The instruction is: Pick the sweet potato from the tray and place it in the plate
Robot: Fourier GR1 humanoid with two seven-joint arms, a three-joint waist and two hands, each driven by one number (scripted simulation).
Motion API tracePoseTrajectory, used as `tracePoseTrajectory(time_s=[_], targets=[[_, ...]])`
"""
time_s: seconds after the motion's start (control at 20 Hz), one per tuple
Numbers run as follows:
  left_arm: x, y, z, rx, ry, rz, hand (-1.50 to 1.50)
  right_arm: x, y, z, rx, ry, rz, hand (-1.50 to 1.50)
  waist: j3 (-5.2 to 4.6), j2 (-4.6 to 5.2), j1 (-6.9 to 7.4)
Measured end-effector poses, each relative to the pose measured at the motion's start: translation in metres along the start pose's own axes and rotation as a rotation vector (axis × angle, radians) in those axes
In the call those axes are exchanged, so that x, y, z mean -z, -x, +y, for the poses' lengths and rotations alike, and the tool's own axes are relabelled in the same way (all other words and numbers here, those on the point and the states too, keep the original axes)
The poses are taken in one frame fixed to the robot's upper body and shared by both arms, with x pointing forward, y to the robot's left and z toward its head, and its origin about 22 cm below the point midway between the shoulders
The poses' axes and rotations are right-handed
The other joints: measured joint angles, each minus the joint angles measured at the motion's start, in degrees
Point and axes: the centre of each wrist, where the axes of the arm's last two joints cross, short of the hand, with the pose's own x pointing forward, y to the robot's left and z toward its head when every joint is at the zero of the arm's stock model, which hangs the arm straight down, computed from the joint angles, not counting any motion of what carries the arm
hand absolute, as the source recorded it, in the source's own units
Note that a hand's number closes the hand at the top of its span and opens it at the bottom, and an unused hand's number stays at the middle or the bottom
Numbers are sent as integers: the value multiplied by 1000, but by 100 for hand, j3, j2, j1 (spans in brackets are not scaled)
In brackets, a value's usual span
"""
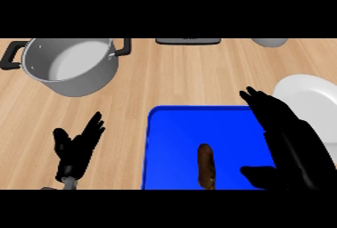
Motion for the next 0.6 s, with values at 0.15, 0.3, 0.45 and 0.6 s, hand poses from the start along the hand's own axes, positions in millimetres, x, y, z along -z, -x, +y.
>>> tracePoseTrajectory(time_s=[0.15, 0.3, 0.45, 0.6], targets=[[3, -3, -3, -1, 6, 1, 0, -6, -21, 7, -81, -99, 36, -150, 4, 8, 27], [1, -2, -5, 1, 15, 4, 0, -6, -41, 19, -129, -147, 41, -150, 7, 12, 61], [0, -2, -3, 3, 17, 4, 0, -4, -56, 35, -155, -190, 46, -150, 11, 19, 67], [4, -1, -8, -4, 17, -2, 0, 1, -71, 54, -183, -217, 56, -150, 20, 23, 58]])
